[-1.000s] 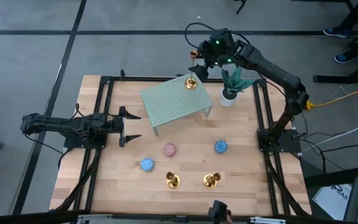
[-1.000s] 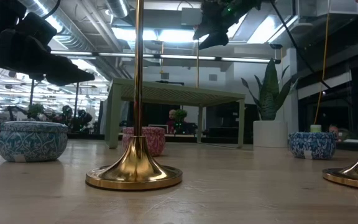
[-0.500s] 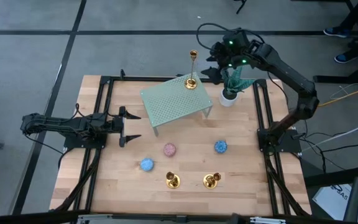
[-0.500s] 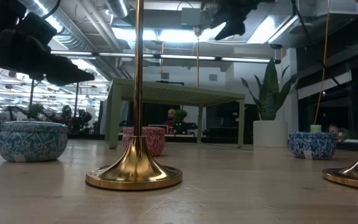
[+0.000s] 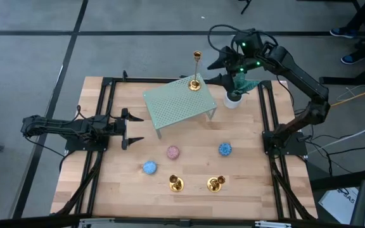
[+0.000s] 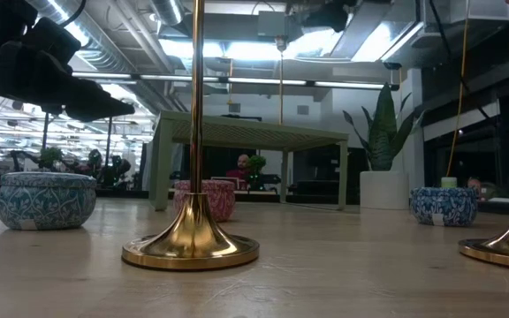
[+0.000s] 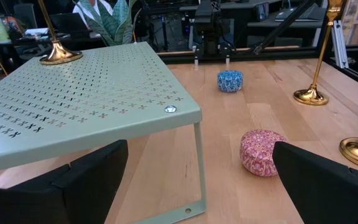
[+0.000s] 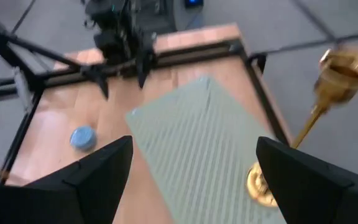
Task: Pick & Place candle stick holders
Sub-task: Put the right gold candle holder on the shelf
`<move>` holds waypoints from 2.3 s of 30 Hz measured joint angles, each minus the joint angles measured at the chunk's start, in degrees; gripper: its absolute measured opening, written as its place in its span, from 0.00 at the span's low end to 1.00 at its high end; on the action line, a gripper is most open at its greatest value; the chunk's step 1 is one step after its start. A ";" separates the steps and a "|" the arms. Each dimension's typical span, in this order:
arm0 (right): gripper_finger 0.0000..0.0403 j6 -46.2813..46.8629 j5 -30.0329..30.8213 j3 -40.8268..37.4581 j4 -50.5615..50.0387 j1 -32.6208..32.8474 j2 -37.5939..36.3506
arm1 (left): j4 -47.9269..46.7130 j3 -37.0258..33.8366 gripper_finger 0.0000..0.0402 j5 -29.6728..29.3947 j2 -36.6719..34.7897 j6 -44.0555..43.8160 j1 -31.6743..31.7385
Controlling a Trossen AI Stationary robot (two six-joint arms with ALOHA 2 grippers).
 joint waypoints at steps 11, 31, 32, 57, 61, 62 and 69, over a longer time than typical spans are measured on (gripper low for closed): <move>0.86 11.15 0.68 0.00 2.44 8.22 -0.02 | 0.00 0.01 1.00 0.00 0.00 0.00 0.00; 0.86 21.08 3.28 0.00 -1.36 39.55 -0.02 | -0.01 0.00 1.00 0.00 0.01 0.00 0.00; 0.86 21.07 3.28 0.00 -3.15 40.84 -0.02 | -0.01 0.00 1.00 0.00 0.00 0.00 0.00; 0.86 28.24 38.43 -0.04 -24.60 76.88 -0.02 | -0.02 0.00 1.00 0.00 0.00 0.01 0.00; 0.86 32.80 43.18 -0.47 -24.42 79.81 -0.02 | -0.02 0.00 1.00 0.02 -0.01 0.00 0.00; 0.86 33.76 44.18 -1.09 -24.19 80.28 -0.02 | -0.02 0.00 1.00 0.00 0.01 0.02 -0.01; 0.86 41.05 50.01 -12.26 -18.78 82.80 0.00 | -0.02 0.00 1.00 0.00 0.00 0.00 0.00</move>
